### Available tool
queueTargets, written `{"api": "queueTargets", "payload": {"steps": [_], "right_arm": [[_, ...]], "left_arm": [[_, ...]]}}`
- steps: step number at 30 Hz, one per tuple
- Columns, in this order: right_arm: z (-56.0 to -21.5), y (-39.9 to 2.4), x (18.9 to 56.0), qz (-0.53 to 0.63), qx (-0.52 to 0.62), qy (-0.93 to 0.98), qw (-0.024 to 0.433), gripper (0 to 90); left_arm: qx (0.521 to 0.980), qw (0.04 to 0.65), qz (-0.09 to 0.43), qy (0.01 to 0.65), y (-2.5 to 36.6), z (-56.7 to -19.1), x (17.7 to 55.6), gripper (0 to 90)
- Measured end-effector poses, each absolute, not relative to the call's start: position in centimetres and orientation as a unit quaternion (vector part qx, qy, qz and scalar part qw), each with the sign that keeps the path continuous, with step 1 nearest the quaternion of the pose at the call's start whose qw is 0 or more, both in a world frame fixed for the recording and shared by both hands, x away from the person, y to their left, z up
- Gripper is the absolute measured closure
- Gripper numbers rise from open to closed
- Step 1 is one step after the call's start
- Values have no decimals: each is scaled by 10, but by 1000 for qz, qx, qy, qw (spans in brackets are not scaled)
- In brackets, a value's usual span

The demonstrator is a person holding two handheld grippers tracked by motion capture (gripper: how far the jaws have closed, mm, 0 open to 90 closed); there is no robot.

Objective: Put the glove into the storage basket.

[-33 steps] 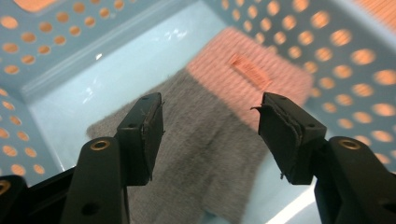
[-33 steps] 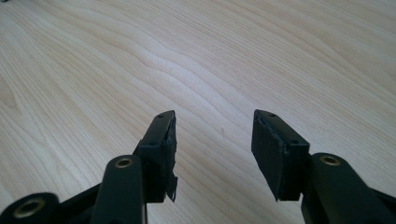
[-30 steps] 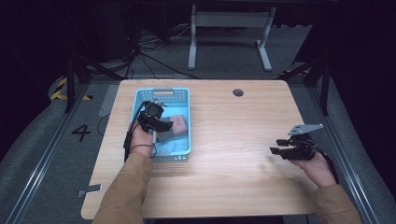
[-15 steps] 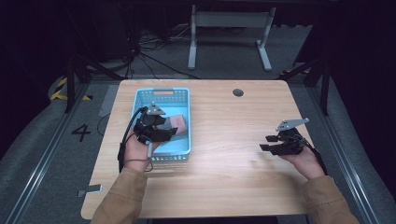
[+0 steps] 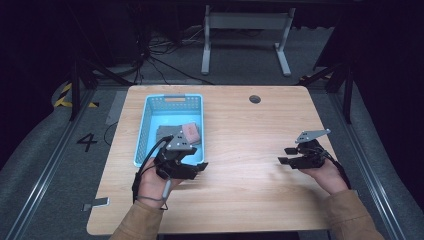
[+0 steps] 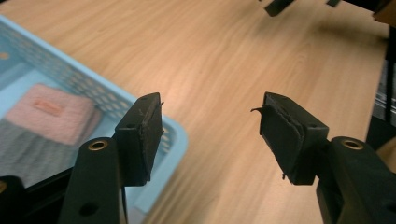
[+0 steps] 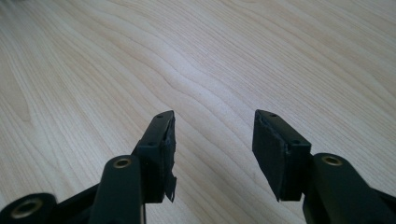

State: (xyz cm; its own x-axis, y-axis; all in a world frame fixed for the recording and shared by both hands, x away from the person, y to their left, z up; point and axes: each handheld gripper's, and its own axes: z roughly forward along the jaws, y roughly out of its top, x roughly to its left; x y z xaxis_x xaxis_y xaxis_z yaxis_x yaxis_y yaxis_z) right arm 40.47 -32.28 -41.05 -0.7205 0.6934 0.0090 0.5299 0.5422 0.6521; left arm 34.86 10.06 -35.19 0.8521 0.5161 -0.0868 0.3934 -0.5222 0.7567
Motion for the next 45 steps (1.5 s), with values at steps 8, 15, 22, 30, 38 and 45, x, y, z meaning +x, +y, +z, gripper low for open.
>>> {"api": "queueTargets", "payload": {"steps": [8,15,22,30,38,45], "right_arm": [[-412,-325,405,323,349,871,123,495],[-413,-325,405,320,348,873,122,492],[-419,-322,406,312,343,878,118,490],[-436,-323,411,293,354,881,110,490],[-440,-320,411,292,347,884,114,490],[-442,-317,411,289,338,888,115,483]], "left_arm": [[896,380,37,228,82,-372,338,391],[908,358,18,217,70,-394,334,391],[906,361,28,220,60,-418,334,407],[911,348,39,217,47,-444,332,437],[913,342,14,221,43,-453,334,429],[911,345,10,225,44,-453,335,425]]}}
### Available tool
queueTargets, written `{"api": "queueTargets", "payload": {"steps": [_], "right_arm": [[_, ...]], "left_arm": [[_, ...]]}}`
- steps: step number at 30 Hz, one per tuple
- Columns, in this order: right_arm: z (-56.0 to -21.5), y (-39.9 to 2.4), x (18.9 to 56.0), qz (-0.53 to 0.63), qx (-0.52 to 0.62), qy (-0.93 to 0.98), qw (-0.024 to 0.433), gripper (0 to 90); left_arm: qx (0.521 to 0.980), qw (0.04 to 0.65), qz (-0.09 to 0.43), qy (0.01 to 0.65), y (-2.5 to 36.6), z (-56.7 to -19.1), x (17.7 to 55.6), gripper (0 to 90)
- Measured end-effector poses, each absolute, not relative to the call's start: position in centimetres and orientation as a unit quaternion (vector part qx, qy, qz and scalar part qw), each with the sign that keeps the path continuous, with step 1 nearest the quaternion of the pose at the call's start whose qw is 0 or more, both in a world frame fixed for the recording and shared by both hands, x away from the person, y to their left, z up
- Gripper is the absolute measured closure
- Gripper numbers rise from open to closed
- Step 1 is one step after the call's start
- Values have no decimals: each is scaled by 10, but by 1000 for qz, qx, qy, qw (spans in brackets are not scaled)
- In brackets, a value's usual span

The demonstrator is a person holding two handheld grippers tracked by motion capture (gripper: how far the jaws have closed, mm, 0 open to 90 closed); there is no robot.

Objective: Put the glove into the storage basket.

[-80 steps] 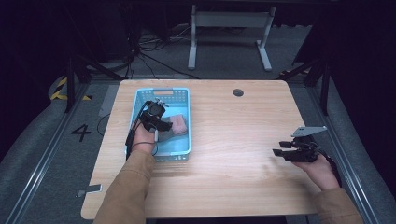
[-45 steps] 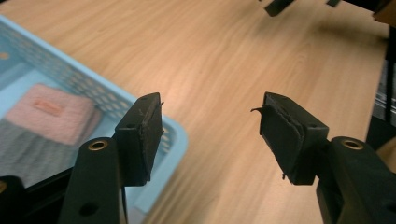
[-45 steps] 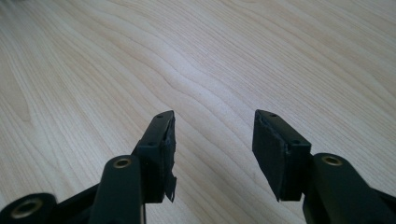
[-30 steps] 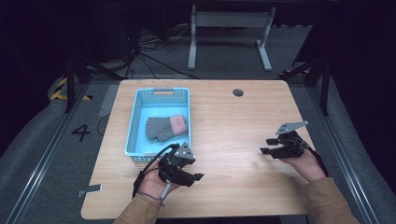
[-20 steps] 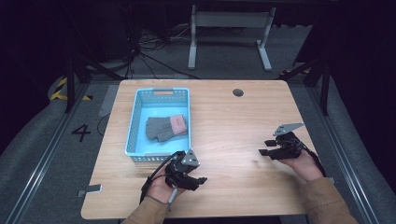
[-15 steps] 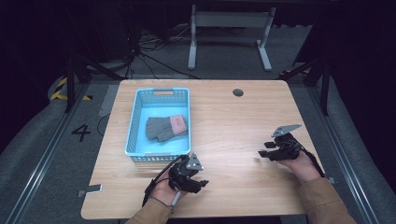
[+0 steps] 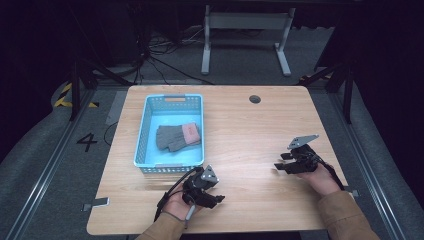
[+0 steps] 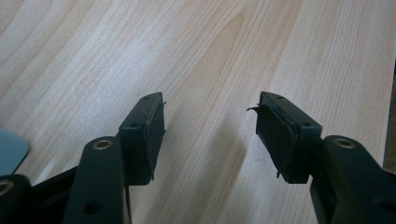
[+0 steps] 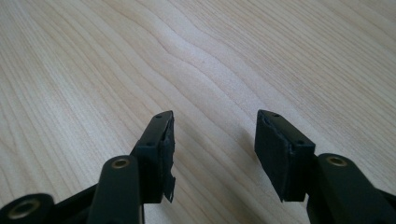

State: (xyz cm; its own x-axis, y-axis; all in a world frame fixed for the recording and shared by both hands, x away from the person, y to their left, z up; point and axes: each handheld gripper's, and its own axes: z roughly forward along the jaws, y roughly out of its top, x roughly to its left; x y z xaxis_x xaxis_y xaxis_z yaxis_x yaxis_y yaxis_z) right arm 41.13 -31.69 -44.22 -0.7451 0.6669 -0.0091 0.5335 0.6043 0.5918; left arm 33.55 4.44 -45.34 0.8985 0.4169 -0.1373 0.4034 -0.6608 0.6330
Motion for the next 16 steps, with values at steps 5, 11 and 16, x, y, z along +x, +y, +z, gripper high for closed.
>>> {"api": "queueTargets", "payload": {"steps": [5,11,16], "right_arm": [[-441,-318,411,292,339,887,117,483],[-441,-319,409,290,338,887,120,483],[-440,-320,409,291,342,883,133,470]], "left_arm": [[912,341,19,227,44,-454,335,423],[912,341,25,225,43,-453,336,418],[911,341,26,228,44,-453,336,415]]}}
